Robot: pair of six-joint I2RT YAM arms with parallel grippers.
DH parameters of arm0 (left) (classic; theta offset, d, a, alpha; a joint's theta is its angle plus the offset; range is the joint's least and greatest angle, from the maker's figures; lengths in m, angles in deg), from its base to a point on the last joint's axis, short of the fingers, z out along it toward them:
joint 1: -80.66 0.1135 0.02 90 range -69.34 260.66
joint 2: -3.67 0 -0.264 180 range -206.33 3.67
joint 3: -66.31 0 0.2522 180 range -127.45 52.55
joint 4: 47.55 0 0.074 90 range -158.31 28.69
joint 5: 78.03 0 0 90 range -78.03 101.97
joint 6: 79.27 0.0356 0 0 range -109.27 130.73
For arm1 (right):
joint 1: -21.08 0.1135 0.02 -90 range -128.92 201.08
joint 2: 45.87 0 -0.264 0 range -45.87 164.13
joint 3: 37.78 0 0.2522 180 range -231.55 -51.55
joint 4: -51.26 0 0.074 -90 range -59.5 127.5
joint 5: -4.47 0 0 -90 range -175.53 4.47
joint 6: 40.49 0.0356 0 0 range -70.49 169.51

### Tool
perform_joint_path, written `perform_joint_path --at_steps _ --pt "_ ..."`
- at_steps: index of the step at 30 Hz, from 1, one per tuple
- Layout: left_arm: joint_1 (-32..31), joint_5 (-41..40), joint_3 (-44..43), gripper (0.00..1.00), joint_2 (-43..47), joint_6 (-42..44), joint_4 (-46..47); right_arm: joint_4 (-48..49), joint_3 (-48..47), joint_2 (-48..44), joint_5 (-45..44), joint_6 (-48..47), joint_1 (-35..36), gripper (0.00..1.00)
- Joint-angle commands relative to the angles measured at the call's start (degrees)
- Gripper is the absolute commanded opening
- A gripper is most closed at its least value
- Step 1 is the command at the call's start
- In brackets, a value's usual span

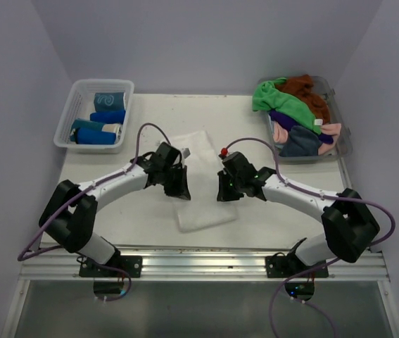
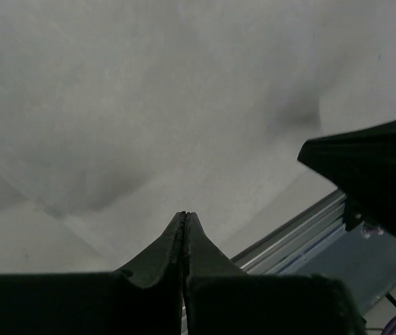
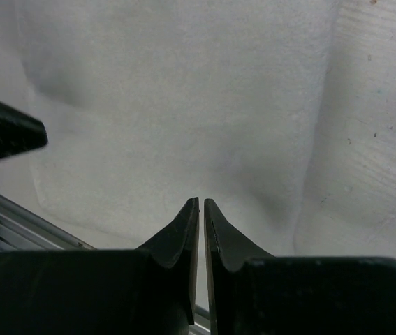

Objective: Roll the towels
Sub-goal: Roll the towel

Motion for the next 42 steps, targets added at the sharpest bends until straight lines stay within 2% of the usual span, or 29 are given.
perform_joint_path --at_steps 1,4,10,16,19,22,27,34,38,42 --pt "-2.7 7.4 7.1 0.02 3.1 -4.3 6.6 0.3 -0.8 1.9 1.0 -0.8 -0.1 0.1" --pt "-3.8 6.3 10.7 0.01 1.6 -4.9 7.3 0.1 -2.1 3.0 0.8 -1.0 0.0 0.1" --pt "-3.8 -1.7 12.3 0.0 -4.7 -2.9 6.7 0.8 -0.4 8.0 -1.8 0.0 0.0 0.1" --pt "-3.5 -7.3 5.7 0.0 -3.6 -1.6 1.8 1.6 2.8 8.6 -1.8 3.4 0.0 0.04" --pt "-1.9 -6.5 2.1 0.0 -2.0 -0.7 0.7 4.4 3.6 4.0 -3.0 4.4 0.1 0.08" --pt "0.6 -7.1 -1.2 0.0 -2.0 -0.1 -0.4 2.9 -0.7 2.7 -7.6 3.5 -1.2 0.1" --pt "6.2 -6.8 -2.5 0.0 -4.4 0.6 1.2 1.7 -9.6 9.4 -7.9 2.2 -5.2 0.1" --pt "8.4 -7.2 -8.3 0.0 -15.0 1.6 3.6 1.6 -20.8 24.6 -5.0 0.5 -10.4 0.09" --pt "8.8 -9.7 -14.0 0.0 -23.3 2.5 2.8 1.5 -22.5 30.0 -6.2 2.6 -12.0 0.05" --pt "10.3 -12.8 -22.4 0.0 -27.3 3.8 0.4 1.7 -23.0 32.3 -7.6 5.7 -12.2 0.04"
